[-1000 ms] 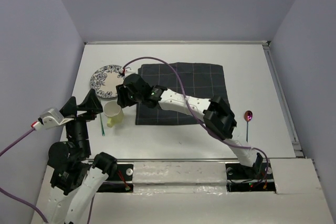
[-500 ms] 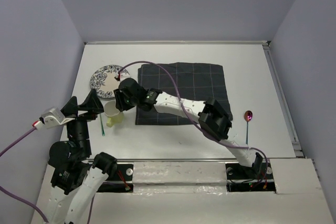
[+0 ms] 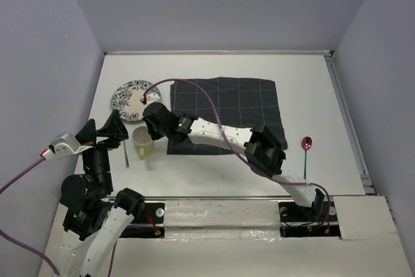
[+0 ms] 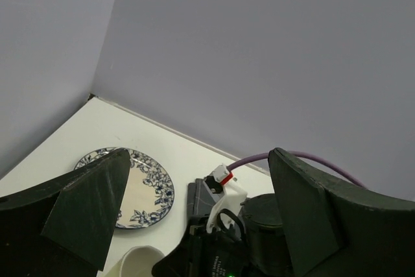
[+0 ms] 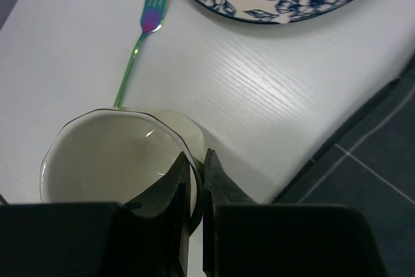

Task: Set the dinner table for one person

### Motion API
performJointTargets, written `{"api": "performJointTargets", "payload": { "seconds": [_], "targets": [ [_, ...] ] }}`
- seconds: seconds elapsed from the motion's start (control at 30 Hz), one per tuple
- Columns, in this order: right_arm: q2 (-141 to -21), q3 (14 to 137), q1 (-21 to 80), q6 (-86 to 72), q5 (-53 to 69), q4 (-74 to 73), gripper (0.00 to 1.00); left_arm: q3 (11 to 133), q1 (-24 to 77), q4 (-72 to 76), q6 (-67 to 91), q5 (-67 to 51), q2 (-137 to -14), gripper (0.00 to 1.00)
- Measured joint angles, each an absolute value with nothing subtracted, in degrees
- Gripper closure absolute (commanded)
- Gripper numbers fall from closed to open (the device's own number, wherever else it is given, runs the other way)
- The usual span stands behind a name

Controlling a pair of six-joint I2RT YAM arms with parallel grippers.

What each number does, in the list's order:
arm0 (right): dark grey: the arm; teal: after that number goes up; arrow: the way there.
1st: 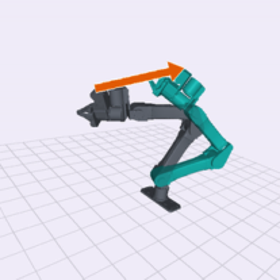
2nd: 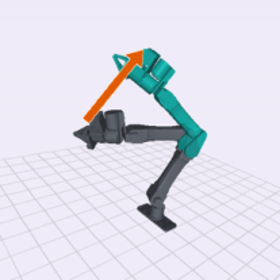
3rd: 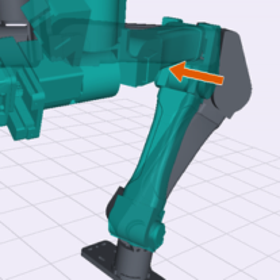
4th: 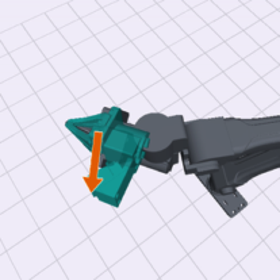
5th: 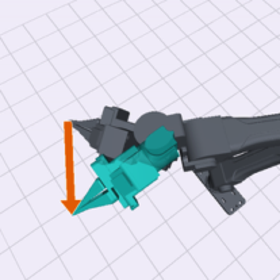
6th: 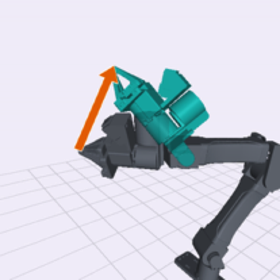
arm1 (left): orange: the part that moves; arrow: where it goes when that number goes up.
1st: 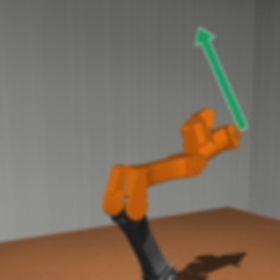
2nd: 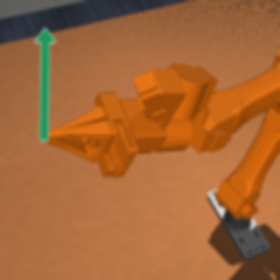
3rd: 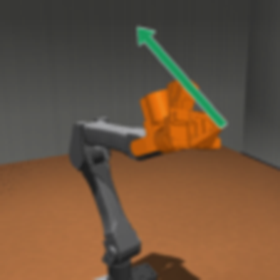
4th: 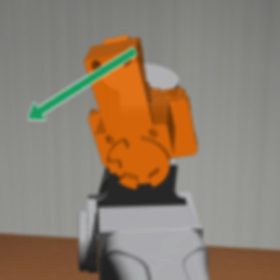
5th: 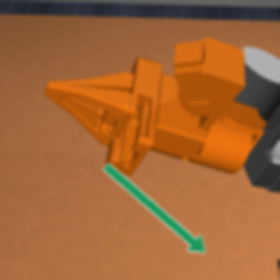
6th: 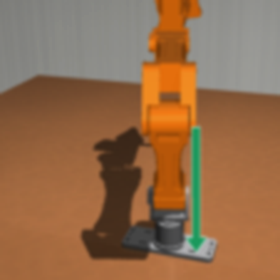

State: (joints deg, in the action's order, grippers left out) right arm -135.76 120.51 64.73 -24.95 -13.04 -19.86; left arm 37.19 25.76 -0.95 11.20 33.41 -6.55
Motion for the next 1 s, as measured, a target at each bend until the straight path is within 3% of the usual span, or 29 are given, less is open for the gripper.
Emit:
{"api": "performJointTargets", "payload": {
  "seconds": [0.2,0.43,0.63,1.0],
  "targets": [
    [-123.9,107.6,59.2,-23.0,-16.0,-19.0,1.00,37.2,25.8,-0.9,11.2,33.0,-6.5,0.01],
    [-106.2,95.0,34.0,-21.8,-19.0,-15.0,1.00,37.2,25.8,-0.9,11.2,32.0,-6.5,0.01],
    [-106.3,94.7,19.5,-19.8,-21.8,-14.1,1.00,37.2,25.8,-0.6,11.2,31.5,-6.7,0.01],
    [-114.0,94.7,11.4,-19.8,-15.3,-16.7,1.00,37.2,25.8,-0.3,11.5,31.0,-10.0,0.01]
  ]
}}
